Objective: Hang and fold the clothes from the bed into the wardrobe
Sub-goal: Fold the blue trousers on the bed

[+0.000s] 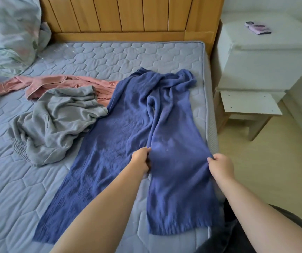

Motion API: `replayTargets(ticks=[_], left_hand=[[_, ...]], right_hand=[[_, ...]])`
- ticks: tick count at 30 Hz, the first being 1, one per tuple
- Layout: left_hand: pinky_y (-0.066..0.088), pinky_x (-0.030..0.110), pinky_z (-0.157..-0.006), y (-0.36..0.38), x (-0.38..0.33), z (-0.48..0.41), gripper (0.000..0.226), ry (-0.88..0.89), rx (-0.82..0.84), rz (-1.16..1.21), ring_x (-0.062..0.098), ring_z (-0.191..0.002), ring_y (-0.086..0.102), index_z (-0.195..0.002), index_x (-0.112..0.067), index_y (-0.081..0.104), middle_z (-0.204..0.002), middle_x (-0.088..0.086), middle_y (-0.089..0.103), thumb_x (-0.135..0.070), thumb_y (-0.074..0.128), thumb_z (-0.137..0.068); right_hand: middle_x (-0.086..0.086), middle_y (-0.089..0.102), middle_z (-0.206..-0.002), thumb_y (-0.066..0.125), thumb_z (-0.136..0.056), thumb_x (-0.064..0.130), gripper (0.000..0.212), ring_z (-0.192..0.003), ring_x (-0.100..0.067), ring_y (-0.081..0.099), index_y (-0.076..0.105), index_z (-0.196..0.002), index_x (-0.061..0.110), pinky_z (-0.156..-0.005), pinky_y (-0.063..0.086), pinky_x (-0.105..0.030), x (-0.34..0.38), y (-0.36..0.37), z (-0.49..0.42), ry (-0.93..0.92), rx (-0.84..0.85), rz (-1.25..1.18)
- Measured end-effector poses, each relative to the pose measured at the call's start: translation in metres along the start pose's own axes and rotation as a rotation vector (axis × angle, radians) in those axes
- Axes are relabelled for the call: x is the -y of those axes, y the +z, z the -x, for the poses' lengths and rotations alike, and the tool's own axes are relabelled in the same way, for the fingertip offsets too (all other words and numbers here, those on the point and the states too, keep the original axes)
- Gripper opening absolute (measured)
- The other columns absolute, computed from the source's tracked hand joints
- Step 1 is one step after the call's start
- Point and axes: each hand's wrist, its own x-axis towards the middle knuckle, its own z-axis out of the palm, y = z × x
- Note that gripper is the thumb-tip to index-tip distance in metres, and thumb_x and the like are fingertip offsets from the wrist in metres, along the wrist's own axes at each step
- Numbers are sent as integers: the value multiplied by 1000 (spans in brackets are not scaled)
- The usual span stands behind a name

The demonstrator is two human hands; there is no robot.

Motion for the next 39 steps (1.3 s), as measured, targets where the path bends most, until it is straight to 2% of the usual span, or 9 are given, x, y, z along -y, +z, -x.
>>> replayTargets(ticks=[5,10,13,17,21,25,30,34,39], left_hand=[[40,23,-47,-19,19,17,26,33,-51,-421,16,-46,53,-76,-13,56,-60,4,54,-34,58,-92],[51,29,-73,-25,35,41,25,88,200,-698,21,-82,65,-99,-11,67,-91,4,70,-27,73,-82],[53,35,-74,-30,31,54,23,216,166,-485,27,-81,66,-105,-2,65,-92,10,71,-17,66,-88],[50,26,-50,-45,40,73,15,-92,257,-387,16,-49,50,-83,-12,61,-63,5,56,-25,63,-91],[49,27,-58,-60,54,90,7,-365,364,-473,14,-54,52,-81,-12,57,-64,2,56,-13,62,-86],[52,36,-74,-69,44,94,31,-267,458,-173,27,-83,62,-108,-2,62,-97,12,62,-9,54,-79],[57,33,-57,-82,53,96,28,-334,325,-399,23,-59,63,-84,0,65,-74,13,64,-13,42,-95],[55,26,-58,-82,33,103,30,-328,384,-1392,20,-55,68,-80,-7,55,-67,8,71,-29,41,-96],[47,25,-55,-31,-9,81,31,371,-1,-1775,21,-61,64,-74,-7,58,-70,7,69,-28,43,-91]], right_hand=[[-18,58,-66,59,-90,19,37,-66,-30,56,44,-58,10,-61,43,-36,-1,-10,15,22,113,-62],[2,58,-56,73,-77,36,31,-55,-12,57,59,-58,16,-49,37,-24,-5,-10,46,-65,463,179],[-1,65,-59,74,-79,30,27,-62,-17,64,65,-60,12,-56,41,-26,-2,-13,59,-102,417,-77],[-16,73,-87,67,-88,18,18,-83,-28,71,69,-93,1,-75,56,-34,-5,-27,69,118,564,-537],[-16,71,-89,67,-84,-2,23,-78,-29,67,65,-107,-6,-76,55,-37,-10,-33,82,247,788,-251],[-15,73,-86,61,-88,0,13,-70,-24,72,74,-88,-1,-55,57,-32,-7,-46,82,405,949,-446],[-12,68,-80,66,-87,7,39,-63,-21,66,57,-123,-6,-56,55,-32,-15,-47,87,374,997,-6],[-7,66,-69,66,-85,47,46,-55,-20,65,60,-91,2,-51,51,-28,-15,-44,84,101,608,423],[1,54,-75,50,-94,34,27,-65,-18,50,51,-77,14,-51,29,-28,2,-26,70,-380,-32,410]])
